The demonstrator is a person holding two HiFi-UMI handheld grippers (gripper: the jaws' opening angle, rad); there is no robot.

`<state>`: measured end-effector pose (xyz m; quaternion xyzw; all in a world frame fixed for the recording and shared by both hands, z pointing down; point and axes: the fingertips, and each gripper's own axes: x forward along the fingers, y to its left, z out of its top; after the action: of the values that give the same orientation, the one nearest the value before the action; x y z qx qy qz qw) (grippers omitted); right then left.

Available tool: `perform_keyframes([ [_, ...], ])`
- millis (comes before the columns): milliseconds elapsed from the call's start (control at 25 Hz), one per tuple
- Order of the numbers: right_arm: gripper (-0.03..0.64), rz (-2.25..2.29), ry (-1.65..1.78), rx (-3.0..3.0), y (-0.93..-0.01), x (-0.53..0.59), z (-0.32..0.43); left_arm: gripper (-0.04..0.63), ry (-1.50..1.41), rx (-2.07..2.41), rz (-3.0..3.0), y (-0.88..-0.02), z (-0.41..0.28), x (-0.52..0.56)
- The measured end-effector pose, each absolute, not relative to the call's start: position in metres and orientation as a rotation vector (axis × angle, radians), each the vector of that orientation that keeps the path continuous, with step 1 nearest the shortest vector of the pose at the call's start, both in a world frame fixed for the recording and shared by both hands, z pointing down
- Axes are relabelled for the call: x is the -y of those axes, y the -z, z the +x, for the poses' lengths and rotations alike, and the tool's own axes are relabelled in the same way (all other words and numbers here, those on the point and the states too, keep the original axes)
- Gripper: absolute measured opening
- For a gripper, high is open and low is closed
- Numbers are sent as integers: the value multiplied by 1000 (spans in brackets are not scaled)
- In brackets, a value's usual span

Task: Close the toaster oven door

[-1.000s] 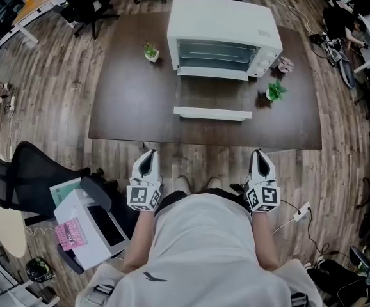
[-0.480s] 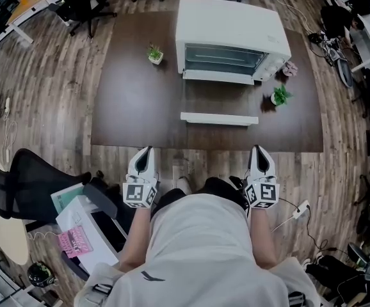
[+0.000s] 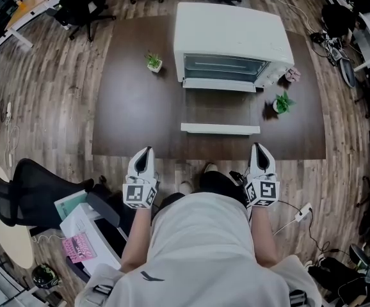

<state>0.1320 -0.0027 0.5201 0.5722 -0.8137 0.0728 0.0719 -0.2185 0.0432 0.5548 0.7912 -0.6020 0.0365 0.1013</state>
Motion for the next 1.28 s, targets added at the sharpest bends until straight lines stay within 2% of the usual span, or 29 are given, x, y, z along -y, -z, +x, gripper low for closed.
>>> perform_keyframes([
  [680, 2, 1610, -266, 2513, -528, 96, 182, 5, -110, 1856, 2279, -543, -159, 25],
  [1280, 2, 1624, -360, 2366, -580, 91, 193, 5, -180, 1647, 2350, -577, -144, 56],
])
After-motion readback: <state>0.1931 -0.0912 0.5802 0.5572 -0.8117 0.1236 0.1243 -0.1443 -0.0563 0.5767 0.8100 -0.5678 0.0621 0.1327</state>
